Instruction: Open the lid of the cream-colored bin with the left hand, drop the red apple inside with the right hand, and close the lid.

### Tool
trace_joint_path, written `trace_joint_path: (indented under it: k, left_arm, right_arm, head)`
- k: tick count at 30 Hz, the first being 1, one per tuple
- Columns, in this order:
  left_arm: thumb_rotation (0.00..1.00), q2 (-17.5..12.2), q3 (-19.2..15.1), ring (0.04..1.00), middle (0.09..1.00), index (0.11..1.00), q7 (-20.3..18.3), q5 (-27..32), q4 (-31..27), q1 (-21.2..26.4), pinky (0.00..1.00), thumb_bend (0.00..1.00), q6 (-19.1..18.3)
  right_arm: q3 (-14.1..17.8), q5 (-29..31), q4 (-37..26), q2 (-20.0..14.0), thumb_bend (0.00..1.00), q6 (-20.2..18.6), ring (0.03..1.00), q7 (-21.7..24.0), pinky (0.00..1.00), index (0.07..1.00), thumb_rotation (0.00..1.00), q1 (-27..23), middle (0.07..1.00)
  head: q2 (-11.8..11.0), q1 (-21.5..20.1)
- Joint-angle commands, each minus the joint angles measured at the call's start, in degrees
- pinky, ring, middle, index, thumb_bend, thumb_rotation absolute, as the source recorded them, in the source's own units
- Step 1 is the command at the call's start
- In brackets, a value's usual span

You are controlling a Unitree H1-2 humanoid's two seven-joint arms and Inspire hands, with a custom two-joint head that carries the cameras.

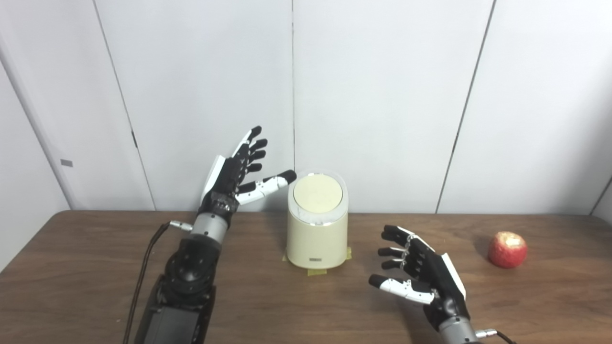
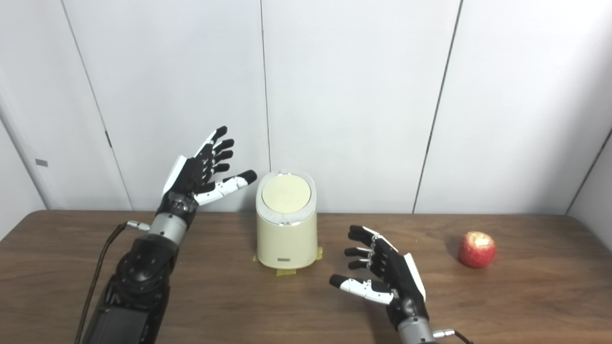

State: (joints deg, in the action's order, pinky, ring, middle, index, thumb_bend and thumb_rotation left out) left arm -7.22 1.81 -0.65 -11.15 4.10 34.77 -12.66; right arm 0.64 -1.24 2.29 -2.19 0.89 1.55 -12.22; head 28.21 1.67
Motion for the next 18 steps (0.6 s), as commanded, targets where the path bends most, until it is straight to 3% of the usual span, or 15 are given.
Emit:
trace_joint_path:
  k: [1, 7, 12, 18]
  left_arm:
    - [0.36, 0.8, 0.5, 0.894, 0.913, 1.000, 1.5, -1.5, 0.0, 4.3, 0.82, 0.90, 0.7]
    - [0.31, 2.6, 1.2, 0.963, 0.959, 1.000, 2.9, -2.3, 3.5, 5.7, 0.89, 0.90, 2.1]
    - [0.31, 2.4, 2.8, 0.996, 0.978, 1.000, 3.5, -4.3, 6.1, 6.5, 0.95, 0.90, 2.5]
    - [0.29, 2.0, 5.4, 0.968, 0.968, 1.000, 5.5, -9.5, 9.3, 7.7, 0.88, 0.91, 2.6]
  right_arm:
    - [0.1, 0.6, -2.1, 0.4, 0.82, 2.1, 0.681, -0.3, 0.56, 0.756, 0.16, -1.8, 0.789]
    - [0.1, 0.9, -1.9, 0.5, 0.82, 2.4, 0.683, -0.1, 0.56, 0.763, 0.16, -1.8, 0.789]
    - [-0.1, -0.2, -2.3, 0.8, 0.83, 1.9, 0.673, -0.8, 0.56, 0.755, 0.16, -1.8, 0.783]
    - [-0.1, 0.3, -3.0, 1.0, 0.82, 1.6, 0.674, -0.6, 0.56, 0.757, 0.17, -1.4, 0.787]
  head:
    - [0.1, -0.1]
    - [0.2, -0.4]
    - [0.1, -0.9]
    - [0.1, -1.2]
